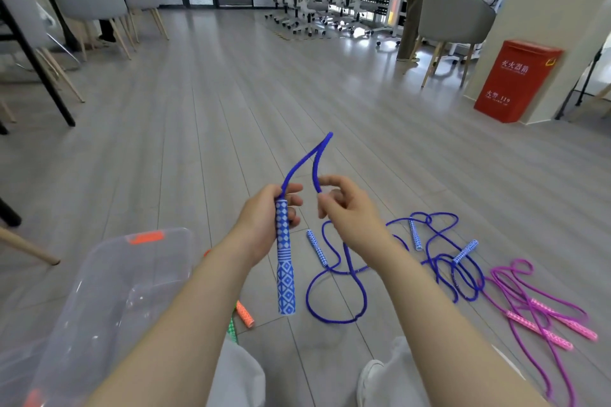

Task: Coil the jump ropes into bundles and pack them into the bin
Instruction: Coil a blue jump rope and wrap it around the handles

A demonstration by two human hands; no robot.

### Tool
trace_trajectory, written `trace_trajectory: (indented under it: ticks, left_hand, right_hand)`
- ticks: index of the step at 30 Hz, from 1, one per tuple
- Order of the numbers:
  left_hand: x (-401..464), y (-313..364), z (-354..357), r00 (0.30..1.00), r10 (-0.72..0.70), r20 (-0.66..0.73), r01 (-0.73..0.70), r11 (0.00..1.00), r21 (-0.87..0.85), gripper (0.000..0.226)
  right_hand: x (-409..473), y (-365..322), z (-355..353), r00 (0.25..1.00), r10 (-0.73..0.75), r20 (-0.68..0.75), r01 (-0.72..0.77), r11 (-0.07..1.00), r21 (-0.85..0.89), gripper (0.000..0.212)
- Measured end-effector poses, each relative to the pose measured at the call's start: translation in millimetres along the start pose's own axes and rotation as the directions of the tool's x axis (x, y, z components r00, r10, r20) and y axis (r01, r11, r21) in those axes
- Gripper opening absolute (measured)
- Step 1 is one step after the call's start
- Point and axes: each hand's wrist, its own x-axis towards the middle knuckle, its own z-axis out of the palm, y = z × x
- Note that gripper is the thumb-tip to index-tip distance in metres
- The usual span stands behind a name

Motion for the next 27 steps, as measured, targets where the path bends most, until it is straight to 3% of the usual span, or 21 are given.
trace_trajectory:
  ticks: [8, 13, 16, 22, 27]
  left_hand:
    - [19.1, -8.1, -1.6, 0.988, 0.027, 0.153, -0.063, 0.969, 0.237, 0.033]
    - [25.1, -3.5, 1.1, 0.995, 0.086, 0.051, -0.096, 0.966, 0.240, 0.029]
    - [26.2, 0.7, 1.5, 0.991, 0.131, -0.036, -0.117, 0.958, 0.262, 0.027]
    - [21.9, 8.0, -1.7, 0.979, 0.168, -0.117, -0.137, 0.963, 0.233, 0.024]
    - [14.5, 6.5, 0.2, 0.992, 0.117, 0.037, -0.123, 0.943, 0.309, 0.017]
  right_hand:
    - [19.1, 14.6, 13.4, 0.998, -0.011, 0.058, 0.013, 0.999, -0.046, 0.003]
    - [28.4, 18.1, 8.1, 0.998, 0.010, 0.063, 0.004, 0.976, -0.217, 0.005]
    - [30.4, 18.1, 2.6, 0.997, 0.043, 0.066, -0.021, 0.952, -0.305, 0.025]
    - [30.6, 21.6, -7.9, 0.987, 0.109, 0.122, -0.051, 0.913, -0.404, 0.017]
    - [27.8, 18.5, -6.1, 0.991, 0.111, 0.078, -0.079, 0.940, -0.333, 0.022]
